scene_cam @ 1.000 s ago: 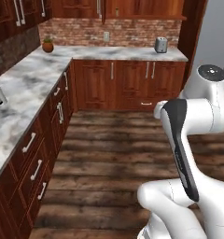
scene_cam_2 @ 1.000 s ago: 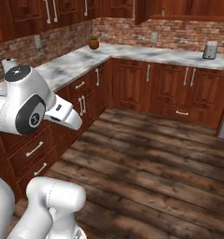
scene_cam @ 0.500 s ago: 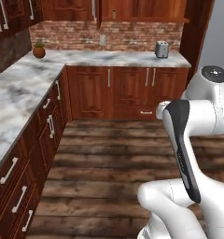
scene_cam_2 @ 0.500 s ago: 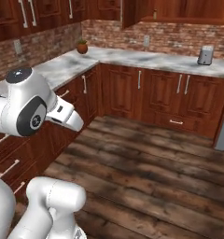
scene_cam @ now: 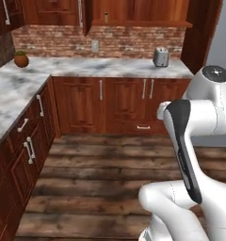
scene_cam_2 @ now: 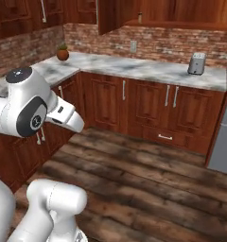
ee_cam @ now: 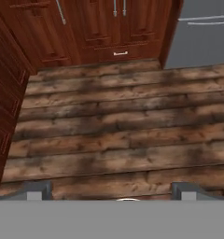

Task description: Take 2 condiments from the cabinet and move them on the counter near the stove.Make sure the condiments are lined up with each other, next to each other.

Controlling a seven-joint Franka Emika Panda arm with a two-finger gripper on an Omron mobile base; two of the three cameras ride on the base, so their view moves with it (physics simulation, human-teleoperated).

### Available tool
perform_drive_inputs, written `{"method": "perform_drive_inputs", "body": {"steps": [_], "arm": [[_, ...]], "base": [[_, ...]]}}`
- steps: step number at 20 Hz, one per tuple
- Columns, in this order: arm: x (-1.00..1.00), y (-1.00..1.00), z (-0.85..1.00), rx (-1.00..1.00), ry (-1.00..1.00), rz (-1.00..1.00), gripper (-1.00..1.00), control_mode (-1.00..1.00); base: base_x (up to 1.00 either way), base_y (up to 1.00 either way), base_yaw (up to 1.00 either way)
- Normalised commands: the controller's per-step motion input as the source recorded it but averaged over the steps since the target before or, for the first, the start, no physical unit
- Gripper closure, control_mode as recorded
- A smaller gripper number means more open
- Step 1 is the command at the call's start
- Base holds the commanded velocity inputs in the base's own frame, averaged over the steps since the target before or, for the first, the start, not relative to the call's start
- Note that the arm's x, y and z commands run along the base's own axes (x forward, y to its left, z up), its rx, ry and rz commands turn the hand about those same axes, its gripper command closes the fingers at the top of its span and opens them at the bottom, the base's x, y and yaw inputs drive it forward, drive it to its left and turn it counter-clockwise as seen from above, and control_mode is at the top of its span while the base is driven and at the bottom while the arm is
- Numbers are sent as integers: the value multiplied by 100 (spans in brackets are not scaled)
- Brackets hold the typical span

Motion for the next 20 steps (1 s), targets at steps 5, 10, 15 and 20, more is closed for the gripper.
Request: {"method": "perform_drive_inputs", "body": {"steps": [5,10,15,20], "arm": [[0,0,0,0,0,0,-100,100],[0,0,0,0,0,0,-100,100],[0,0,0,0,0,0,-100,100],[0,0,0,0,0,0,-100,100]], "base": [[100,-64,0],[100,-15,1],[100,10,7],[100,11,7]]}}
